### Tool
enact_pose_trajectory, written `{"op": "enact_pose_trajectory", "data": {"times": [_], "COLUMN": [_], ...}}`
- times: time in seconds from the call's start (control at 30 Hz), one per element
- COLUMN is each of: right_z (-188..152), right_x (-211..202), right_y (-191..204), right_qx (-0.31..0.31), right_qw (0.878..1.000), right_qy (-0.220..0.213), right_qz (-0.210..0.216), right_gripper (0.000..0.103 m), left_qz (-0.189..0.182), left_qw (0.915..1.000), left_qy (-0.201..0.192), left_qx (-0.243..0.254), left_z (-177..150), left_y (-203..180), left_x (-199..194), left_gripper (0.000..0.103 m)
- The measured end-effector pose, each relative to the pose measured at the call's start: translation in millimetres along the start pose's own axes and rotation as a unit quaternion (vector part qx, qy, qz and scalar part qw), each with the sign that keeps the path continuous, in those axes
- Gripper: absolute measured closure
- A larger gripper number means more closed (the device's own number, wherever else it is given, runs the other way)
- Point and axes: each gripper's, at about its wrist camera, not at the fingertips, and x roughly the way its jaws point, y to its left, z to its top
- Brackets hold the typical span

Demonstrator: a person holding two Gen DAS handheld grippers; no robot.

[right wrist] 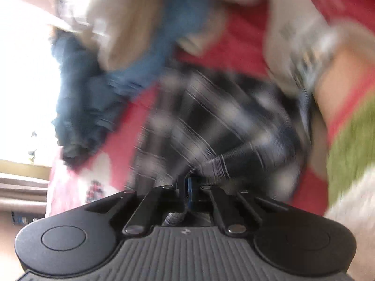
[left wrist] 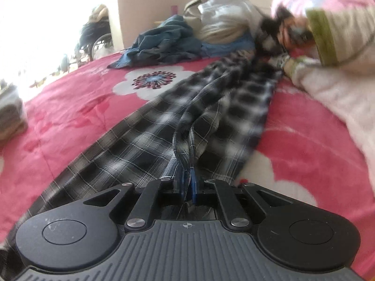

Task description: Fold clothes

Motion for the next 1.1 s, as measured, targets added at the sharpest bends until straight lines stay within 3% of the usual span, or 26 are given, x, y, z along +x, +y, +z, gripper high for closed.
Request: {"op": "enact_pose_trajectory", "data": {"times": [0.1, 0.2, 0.33, 0.5, 0.6, 0.67, 0.73, 0.87, 0.93, 1.1], "right_z": [15, 25, 32, 42, 45, 47, 49, 51, 49, 26], "right_x": [-30, -41, -36, -35, -38, -39, -37, -31, -26, -13], "right_y": [20, 15, -17, -26, -12, -6, -5, -12, -13, 20], "right_qx": [-0.085, -0.138, -0.139, -0.108, -0.109, -0.116, -0.117, -0.113, -0.126, -0.242], "right_qw": [0.995, 0.987, 0.984, 0.990, 0.991, 0.990, 0.989, 0.988, 0.986, 0.965], "right_qy": [-0.056, -0.077, -0.060, -0.041, -0.032, -0.029, -0.025, -0.010, -0.003, 0.009], "right_qz": [0.009, -0.031, -0.093, -0.079, -0.065, -0.073, -0.085, -0.103, -0.108, -0.102], "right_gripper": [0.101, 0.102, 0.102, 0.102, 0.102, 0.100, 0.099, 0.091, 0.080, 0.074], "left_qz": [0.010, 0.018, 0.020, 0.016, -0.041, -0.066, -0.068, -0.068, -0.066, -0.041], "left_qw": [0.9998, 0.9991, 0.9980, 0.9983, 0.9957, 0.9922, 0.9902, 0.9899, 0.9912, 0.9941], "left_qy": [0.003, 0.020, 0.042, 0.050, 0.083, 0.105, 0.118, 0.118, 0.113, 0.094], "left_qx": [0.018, 0.032, 0.043, 0.025, -0.004, 0.008, 0.031, 0.039, 0.022, -0.035], "left_z": [0, -6, -16, -12, -10, -13, -17, -16, -13, 3], "left_y": [-5, -7, -11, -1, 4, -1, -11, -17, -13, 10], "left_x": [-1, 7, 17, 18, 19, 22, 24, 18, 13, 5], "left_gripper": [0.100, 0.100, 0.100, 0.100, 0.099, 0.092, 0.074, 0.069, 0.064, 0.057]}}
